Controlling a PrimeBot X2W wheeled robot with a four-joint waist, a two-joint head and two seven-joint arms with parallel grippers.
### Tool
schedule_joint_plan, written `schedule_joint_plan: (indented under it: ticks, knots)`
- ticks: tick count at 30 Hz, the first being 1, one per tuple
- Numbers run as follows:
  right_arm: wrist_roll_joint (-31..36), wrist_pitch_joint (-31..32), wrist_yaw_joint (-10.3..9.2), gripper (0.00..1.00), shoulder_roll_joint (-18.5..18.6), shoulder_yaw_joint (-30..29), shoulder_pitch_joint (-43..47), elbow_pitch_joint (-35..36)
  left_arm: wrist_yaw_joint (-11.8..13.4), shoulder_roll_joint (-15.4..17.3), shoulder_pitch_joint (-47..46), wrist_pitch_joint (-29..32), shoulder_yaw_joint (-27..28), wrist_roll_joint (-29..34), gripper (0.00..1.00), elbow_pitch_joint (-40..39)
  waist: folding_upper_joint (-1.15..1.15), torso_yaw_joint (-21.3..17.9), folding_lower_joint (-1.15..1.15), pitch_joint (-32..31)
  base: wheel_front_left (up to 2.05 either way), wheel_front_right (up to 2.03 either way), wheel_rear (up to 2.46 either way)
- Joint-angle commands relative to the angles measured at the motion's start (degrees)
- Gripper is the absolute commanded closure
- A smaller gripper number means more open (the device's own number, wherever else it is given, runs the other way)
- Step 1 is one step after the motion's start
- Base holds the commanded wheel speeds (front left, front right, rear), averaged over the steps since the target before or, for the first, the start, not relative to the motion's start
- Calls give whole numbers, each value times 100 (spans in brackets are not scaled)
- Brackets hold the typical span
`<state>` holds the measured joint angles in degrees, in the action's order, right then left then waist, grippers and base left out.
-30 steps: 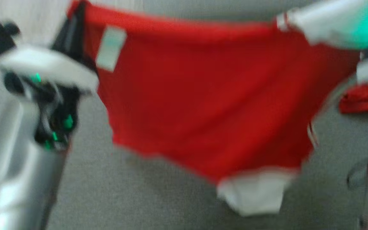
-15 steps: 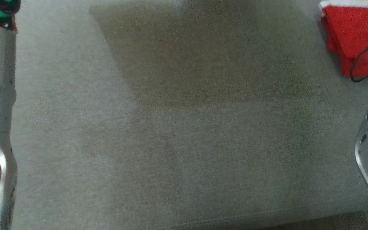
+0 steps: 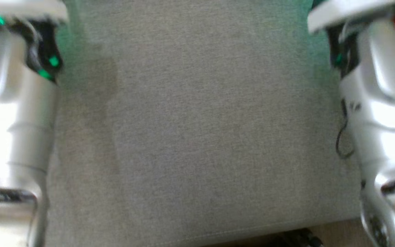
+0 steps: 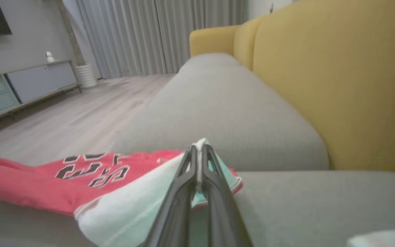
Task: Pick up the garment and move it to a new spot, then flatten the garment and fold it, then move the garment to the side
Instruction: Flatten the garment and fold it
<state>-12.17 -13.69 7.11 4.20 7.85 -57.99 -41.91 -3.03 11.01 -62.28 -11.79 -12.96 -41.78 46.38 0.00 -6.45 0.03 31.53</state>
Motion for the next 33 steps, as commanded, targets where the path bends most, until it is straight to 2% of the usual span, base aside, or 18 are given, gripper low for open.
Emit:
schedule_joint_plan:
  ticks: [1,6,13,20,26,33]
  knots:
    - [-56,-70,37,100,-101,82,-4,295,-30,227,-42,-64,162,-39,100,-164,0,66,-3,-49,0,0,0]
    - [-359,-118,37,100,27,-50,995,939,-183,118,708,-159,262,-287,100,-299,0,185,-3,-287,0,0,0]
    - [-493,-114,37,100,120,-551,2661,2221,-259,-119,2023,-262,339,-486,100,-966,0,422,-3,-882,0,0,0]
    - [-441,383,37,100,12,-939,4424,3480,-223,-339,3546,-195,230,-618,100,-1618,0,562,-3,-1647,0,0,0]
    - [-463,957,37,100,-98,-1067,5810,4450,-51,-319,4797,-99,120,-648,100,-2311,0,574,-3,-2277,0,0,0]
    - [-625,1504,37,100,-129,-1167,7186,5395,338,-247,6151,25,82,-676,100,-3377,0,512,-3,-2811,0,0,0]
